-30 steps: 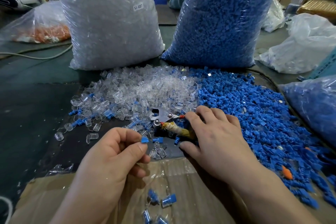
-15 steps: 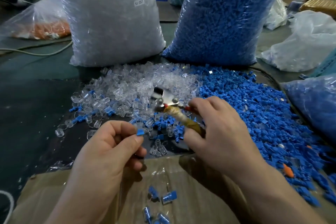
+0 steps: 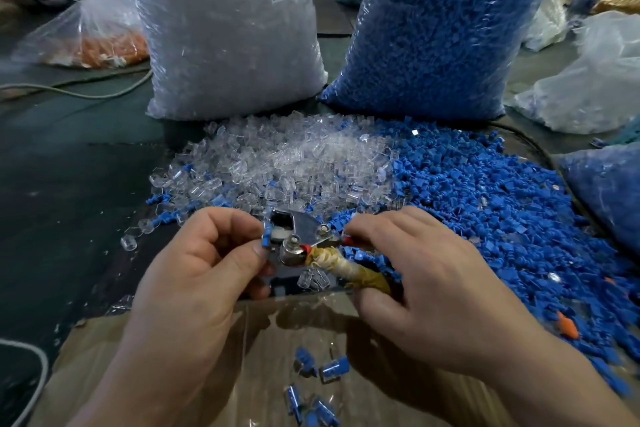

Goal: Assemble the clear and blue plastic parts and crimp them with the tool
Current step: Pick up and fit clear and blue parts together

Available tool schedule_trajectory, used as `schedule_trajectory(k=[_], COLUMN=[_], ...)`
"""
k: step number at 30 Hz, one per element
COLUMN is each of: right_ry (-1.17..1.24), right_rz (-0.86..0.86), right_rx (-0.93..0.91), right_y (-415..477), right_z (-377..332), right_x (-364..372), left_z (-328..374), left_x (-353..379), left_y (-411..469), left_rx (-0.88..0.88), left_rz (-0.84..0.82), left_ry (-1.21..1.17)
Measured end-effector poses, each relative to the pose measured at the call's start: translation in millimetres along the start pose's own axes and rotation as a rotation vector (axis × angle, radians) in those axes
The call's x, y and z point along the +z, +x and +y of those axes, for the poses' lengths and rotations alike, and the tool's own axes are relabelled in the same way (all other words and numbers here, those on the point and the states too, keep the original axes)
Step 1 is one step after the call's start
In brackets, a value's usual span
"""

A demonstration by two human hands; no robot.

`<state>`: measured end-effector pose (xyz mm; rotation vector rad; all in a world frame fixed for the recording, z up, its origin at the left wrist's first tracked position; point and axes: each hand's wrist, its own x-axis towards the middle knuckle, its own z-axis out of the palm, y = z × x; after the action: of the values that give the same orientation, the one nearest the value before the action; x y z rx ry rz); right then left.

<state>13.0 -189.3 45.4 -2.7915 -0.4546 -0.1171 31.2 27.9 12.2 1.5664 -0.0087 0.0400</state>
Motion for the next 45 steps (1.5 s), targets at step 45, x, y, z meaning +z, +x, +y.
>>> schedule_trajectory(k=[45], right_ry=[-0.078], right_rz=[0.194], right_rx=[-0.118], right_y=[4], right_z=[-21], right_x=[18], left_z=[-4], left_x=[27], left_y=[-21], left_rx=[-0.006], left_rz=[-0.009], left_ry=[0.453])
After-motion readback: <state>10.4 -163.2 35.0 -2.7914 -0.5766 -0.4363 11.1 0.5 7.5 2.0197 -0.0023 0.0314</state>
